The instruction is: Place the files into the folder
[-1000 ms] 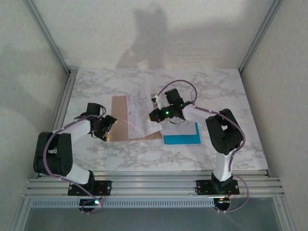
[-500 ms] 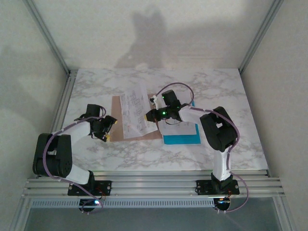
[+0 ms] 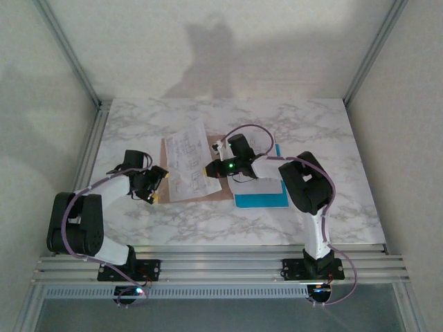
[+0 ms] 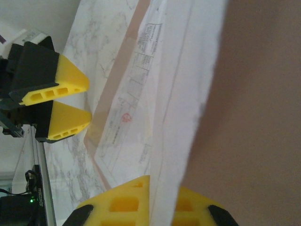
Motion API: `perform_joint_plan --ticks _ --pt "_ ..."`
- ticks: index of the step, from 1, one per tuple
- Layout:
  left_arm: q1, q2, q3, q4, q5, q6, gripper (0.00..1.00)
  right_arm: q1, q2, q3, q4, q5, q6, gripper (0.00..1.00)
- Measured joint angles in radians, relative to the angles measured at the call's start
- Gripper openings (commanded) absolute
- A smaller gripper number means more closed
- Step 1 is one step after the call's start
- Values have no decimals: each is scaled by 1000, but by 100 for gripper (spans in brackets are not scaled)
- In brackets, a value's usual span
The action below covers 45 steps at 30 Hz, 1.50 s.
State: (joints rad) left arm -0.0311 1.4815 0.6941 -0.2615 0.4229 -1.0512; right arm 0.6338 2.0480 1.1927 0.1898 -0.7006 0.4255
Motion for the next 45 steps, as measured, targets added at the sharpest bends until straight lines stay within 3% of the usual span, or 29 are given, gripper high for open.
perform_joint_plan --ticks 12,45 --pt "0 -1 -1 2 0 0 84 21 34 -14 106 35 124 0" --pt "0 -15 -22 26 1 0 84 56 54 -62 189 117 290 0"
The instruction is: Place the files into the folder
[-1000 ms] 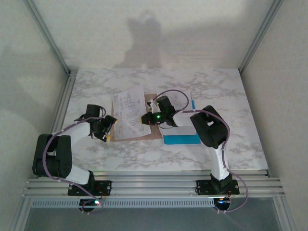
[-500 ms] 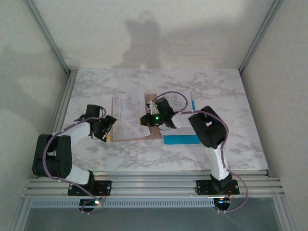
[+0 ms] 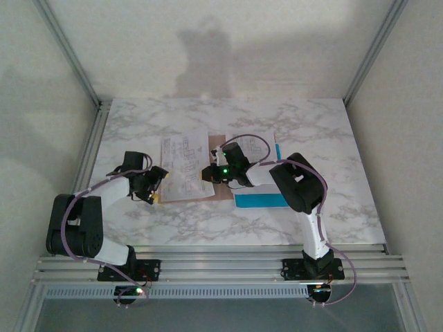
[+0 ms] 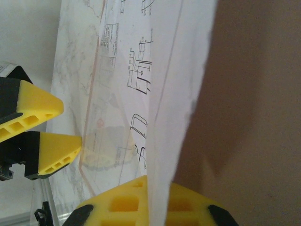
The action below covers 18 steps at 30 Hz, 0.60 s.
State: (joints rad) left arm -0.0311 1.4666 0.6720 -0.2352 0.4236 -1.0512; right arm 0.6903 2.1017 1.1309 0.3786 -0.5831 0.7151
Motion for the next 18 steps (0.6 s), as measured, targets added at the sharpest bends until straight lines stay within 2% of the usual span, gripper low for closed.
perform_joint_plan --ticks 18 --pt "0 1 0 0 0 0 85 21 6 0 -9 8 -3 0"
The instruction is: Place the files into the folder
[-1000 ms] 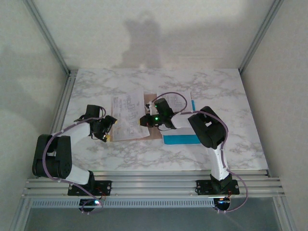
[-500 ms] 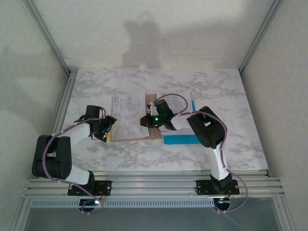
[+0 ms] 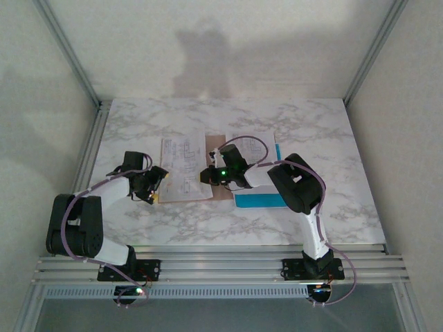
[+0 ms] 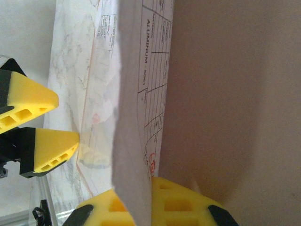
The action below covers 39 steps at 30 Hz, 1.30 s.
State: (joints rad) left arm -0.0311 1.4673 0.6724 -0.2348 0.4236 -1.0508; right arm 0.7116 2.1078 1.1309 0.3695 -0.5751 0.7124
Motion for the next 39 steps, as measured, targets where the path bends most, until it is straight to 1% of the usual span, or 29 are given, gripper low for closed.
perform_joint_plan --ticks 9,17,18,20,22,24,26,28,29,33,36,38,39 --pt "0 8 7 -5 0 0 85 5 0 27 -98 -2 -70 0" --pt "0 14 14 -13 0 0 85 6 0 40 -132 -1 -72 0" --pt "0 14 15 -14 0 0 85 6 0 40 -132 -1 -71 7" --pt "0 14 16 -16 0 0 84 6 -3 40 -136 -2 -55 25" --pt "0 14 20 -21 0 0 84 11 -20 41 -146 2 -38 37" --pt "0 14 25 -29 -1 3 84 14 -42 41 -179 17 -11 43" --pt "0 15 35 -40 -4 8 84 17 -76 41 -238 46 27 53" --pt "0 15 45 -57 -15 17 84 18 -120 41 -295 83 58 67" --pt "-1 15 54 -69 -26 23 84 18 -151 41 -327 108 68 69" --pt "-6 14 97 -108 -58 43 84 17 -283 52 -467 209 106 70" --pt "-34 14 136 -122 -66 62 80 13 -346 90 -571 289 131 72" --pt "-81 18 167 -125 -65 81 73 6 -366 111 -631 333 159 72" --pt "-113 24 186 -124 -63 91 66 0 -370 120 -662 350 177 72"
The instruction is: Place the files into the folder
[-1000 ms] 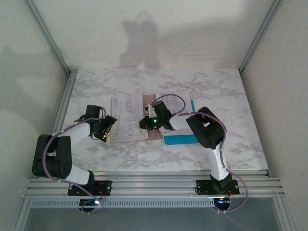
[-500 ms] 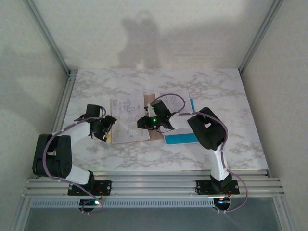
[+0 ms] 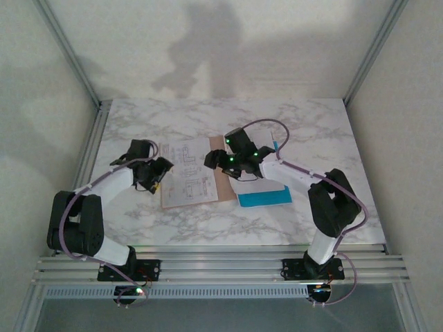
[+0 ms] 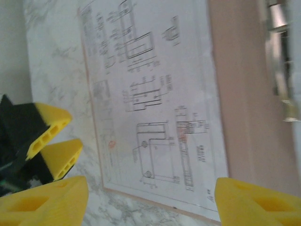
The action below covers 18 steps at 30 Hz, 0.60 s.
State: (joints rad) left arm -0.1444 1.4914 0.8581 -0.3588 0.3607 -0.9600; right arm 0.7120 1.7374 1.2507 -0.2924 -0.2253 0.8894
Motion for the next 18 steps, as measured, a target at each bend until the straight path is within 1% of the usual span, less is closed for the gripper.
perform_joint_plan --ticks 3,5,8,12,18 --pt "-100 38 45 14 14 25 52 -24 10 34 -100 31 64 73" --pt "-160 63 55 29 22 32 46 -36 33 71 -164 45 103 77" --pt "-225 96 55 37 35 33 44 -38 83 146 -244 53 159 81" --pt "-280 128 49 61 40 31 44 -36 159 236 -309 51 231 81" --pt "-336 172 37 98 39 18 43 -31 270 333 -364 50 309 81"
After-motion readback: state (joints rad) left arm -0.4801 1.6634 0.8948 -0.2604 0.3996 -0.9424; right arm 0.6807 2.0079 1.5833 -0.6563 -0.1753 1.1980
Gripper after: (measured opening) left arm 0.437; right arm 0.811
